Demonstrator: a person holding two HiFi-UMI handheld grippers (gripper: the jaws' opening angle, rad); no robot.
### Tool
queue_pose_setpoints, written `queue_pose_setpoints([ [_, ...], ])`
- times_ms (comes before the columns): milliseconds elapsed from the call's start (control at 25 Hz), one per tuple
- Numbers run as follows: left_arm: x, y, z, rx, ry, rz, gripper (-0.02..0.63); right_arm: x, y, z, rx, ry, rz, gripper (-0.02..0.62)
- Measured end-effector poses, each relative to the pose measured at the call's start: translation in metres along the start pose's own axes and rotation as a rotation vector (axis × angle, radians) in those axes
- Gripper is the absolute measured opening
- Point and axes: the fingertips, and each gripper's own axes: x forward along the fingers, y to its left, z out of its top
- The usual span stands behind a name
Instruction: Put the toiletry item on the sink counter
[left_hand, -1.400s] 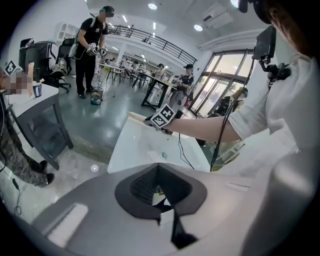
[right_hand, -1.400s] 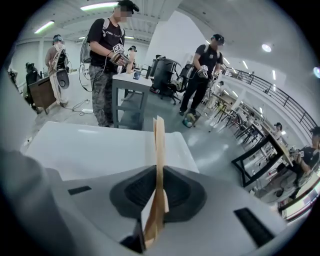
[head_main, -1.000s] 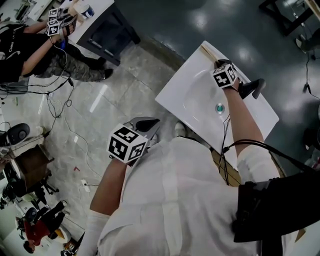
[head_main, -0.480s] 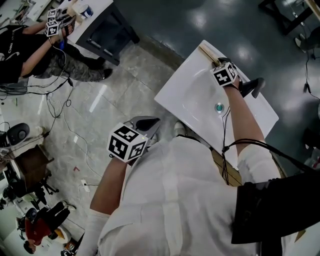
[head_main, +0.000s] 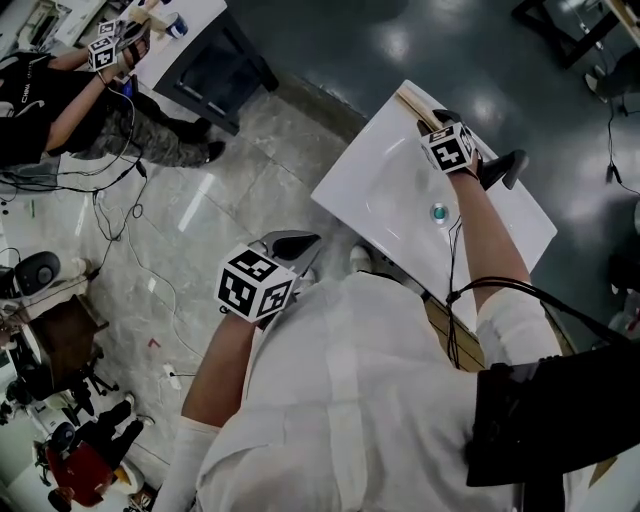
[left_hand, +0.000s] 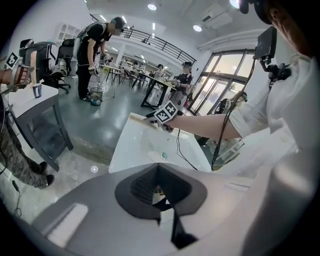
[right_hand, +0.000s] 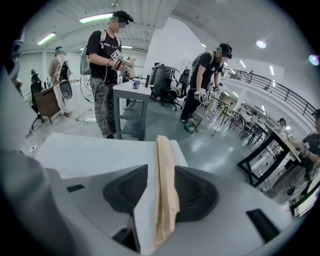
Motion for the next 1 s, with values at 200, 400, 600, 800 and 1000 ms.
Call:
queue_pose_setpoints([
  [200, -0.007, -0.002, -0.003, 0.028, -0.003, -0.018, 0.006, -0.019, 0.004, 0.044, -0.057, -0.076, -0.013, 0.14],
  [400, -0.018, -0.004, -0.009, 0.056, -0.008, -0.048, 0.006, -0.044, 0.03, 0.066, -0.009, -0.1, -0.002, 0.14],
  [600, -0.031, -0.003, -0.02, 0.105, -0.011, -0.086, 0.006, -0.072, 0.065, 0.065, 0.021, -0.093, -0.005, 0.14],
  [800, -0.046, -0.005, -0.033, 0.147, -0.011, -0.125, 0.006, -0.108, 0.109, 0.059, 0.072, -0.089, 0.0, 0.13],
  [1000, -0.065, -0.009, -0.043, 0.183, -0.02, -0.168, 0.006, -0.149, 0.153, 0.047, 0.191, -0.106, -0.014, 0.063],
])
